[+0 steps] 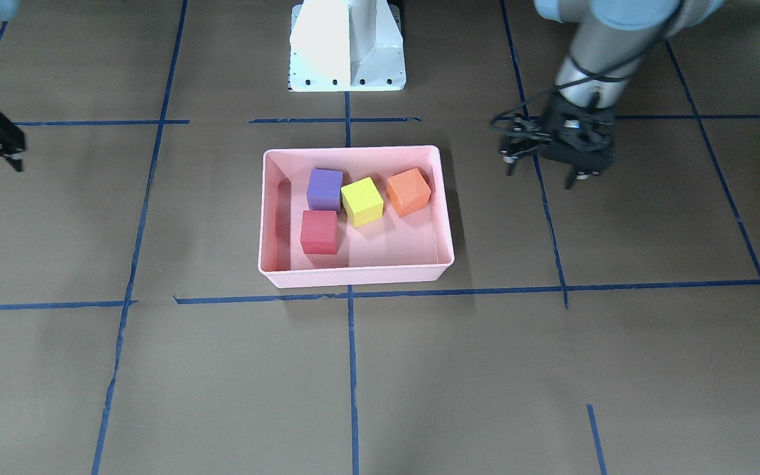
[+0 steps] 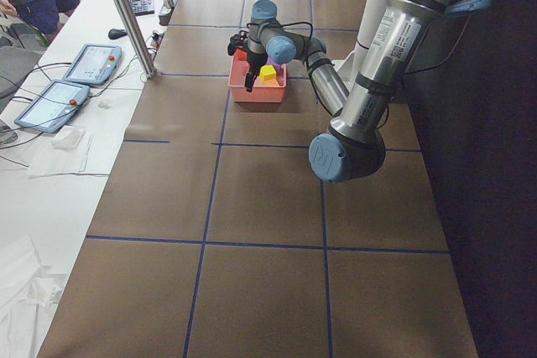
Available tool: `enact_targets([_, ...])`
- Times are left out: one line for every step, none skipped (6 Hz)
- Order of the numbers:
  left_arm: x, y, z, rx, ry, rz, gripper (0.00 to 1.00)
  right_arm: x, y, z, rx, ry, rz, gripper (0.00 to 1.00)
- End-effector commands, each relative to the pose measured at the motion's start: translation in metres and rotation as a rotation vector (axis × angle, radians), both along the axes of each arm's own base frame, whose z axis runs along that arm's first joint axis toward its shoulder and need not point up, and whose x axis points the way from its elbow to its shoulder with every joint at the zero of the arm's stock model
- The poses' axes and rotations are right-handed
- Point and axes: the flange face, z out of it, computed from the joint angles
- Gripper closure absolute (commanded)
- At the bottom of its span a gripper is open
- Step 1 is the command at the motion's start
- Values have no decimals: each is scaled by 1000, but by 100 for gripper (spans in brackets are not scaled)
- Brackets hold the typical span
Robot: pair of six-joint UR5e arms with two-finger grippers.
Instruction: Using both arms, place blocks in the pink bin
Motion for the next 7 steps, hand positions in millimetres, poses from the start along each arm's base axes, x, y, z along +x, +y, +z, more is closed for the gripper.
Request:
enact_targets([-153,-30,128,62,-50,142,0,112,48,84,-7,-46,-40,0])
enact_targets([-222,-36,183,75,-38,168,0,156,75,115,-13,-59,-19,0])
enact_targets([-271,-3,255,-53,-53,103,0,175,93,148,-90,-69,35,0])
enact_targets([-306,21,296,-134,-53,43,0,174,92,174,-147,-94,40,0])
enact_targets([-332,41,318,-183,-53,-10,0,174,88,187,-159,-94,42,0])
enact_targets([-334,59,329,-209,-39,-14,0,174,90,188,-140,-94,41,0])
enact_targets([-336,62,343,-249,-36,-28,0,174,90,189,-141,-96,41,0])
